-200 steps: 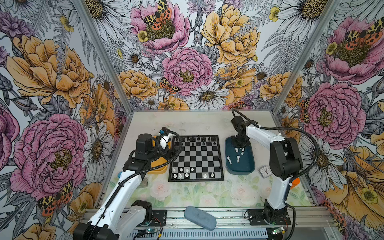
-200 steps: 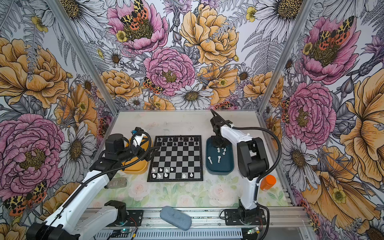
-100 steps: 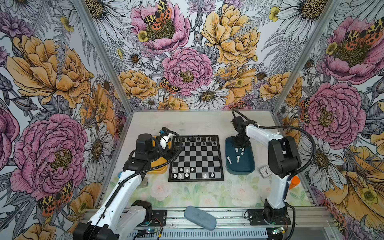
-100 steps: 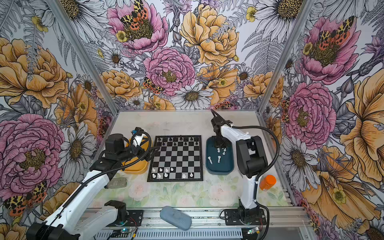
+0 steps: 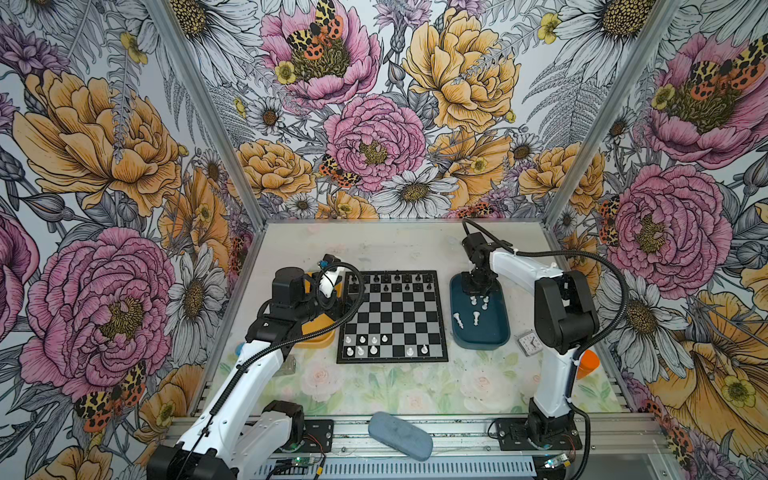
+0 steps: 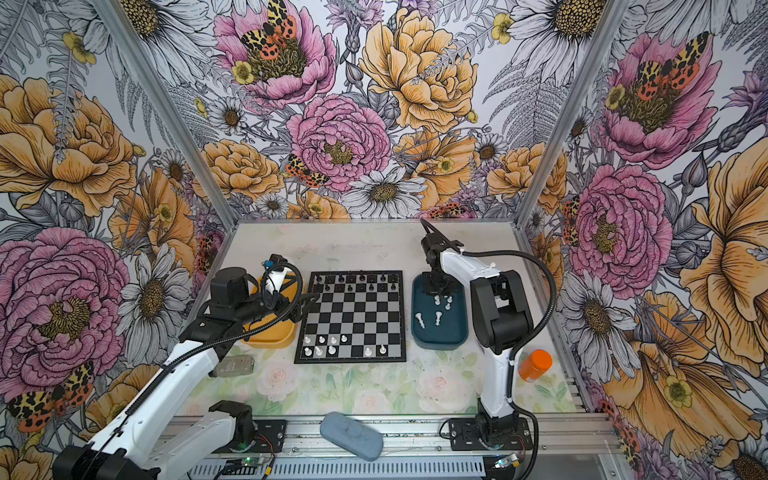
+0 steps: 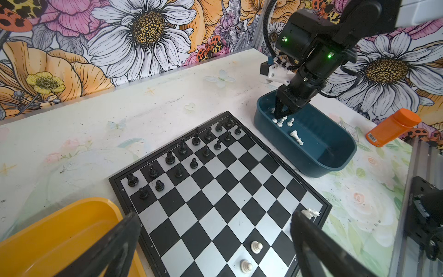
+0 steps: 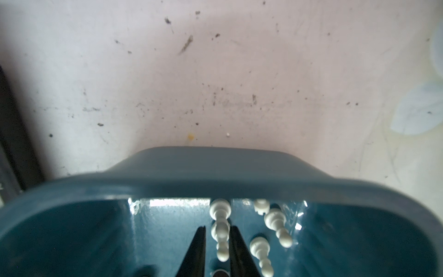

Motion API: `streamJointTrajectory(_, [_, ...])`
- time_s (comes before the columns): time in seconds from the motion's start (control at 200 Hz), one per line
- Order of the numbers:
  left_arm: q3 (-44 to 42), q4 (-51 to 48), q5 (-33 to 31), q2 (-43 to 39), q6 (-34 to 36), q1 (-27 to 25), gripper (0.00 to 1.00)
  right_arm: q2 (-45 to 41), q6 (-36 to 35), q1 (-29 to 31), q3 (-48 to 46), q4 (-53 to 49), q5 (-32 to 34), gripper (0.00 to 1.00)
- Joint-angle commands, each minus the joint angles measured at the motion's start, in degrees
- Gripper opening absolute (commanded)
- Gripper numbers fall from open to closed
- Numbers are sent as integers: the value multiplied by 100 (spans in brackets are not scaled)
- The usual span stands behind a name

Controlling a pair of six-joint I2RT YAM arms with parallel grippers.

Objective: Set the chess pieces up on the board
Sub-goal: 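Lower the right gripper into the tray and grasp a white pawn, then carry the white pawn with the right gripper to the near row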

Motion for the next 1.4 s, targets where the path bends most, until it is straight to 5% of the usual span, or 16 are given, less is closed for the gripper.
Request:
streamJointTrajectory(0.0, [115,153,145,21,33,37,99,128,-18,-44,158,87,8,20])
streamJointTrajectory(0.595, [98,177,109,1,20,40,99,183,-23,-64,183,87,79,13])
streamJointTrajectory(0.736, [98,177,100,-3,17,44,99,148,-24,-66,176,87,85,0])
streamJointTrajectory(1.096, [89,179,114,-36,17,38,99,-414,37,-32,167,54,130,0])
streamJointTrajectory(1.396, [98,168,154,-49,15,24,99,-1147,214,707,381,-441,523,0])
